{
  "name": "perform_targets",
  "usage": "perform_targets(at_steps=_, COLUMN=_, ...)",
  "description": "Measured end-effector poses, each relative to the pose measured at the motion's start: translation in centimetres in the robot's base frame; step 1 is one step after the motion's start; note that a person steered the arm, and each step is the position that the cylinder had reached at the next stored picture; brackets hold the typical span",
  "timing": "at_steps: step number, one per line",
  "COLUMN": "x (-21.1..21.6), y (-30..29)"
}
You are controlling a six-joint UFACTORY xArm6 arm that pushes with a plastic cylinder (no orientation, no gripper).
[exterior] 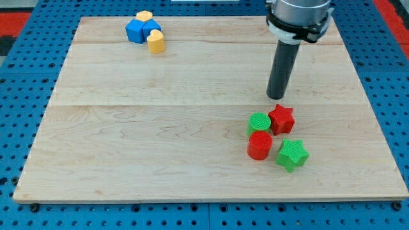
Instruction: Separate the blue triangle from the group of blocks
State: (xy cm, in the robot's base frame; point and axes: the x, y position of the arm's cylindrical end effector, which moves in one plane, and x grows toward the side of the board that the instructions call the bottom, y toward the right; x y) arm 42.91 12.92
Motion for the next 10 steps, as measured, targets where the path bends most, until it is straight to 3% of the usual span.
perform_targets(at_steps=1, x=3.4, y=1.1)
perform_targets(at_steps=2, x=3.4, y=1.8)
perform_targets(at_steps=6, x=-16.2, y=-3.2)
perform_targets(at_steps=8, x=-22.5, y=-14.4)
perform_targets(at_steps=10, x=-23.5, y=-19.1)
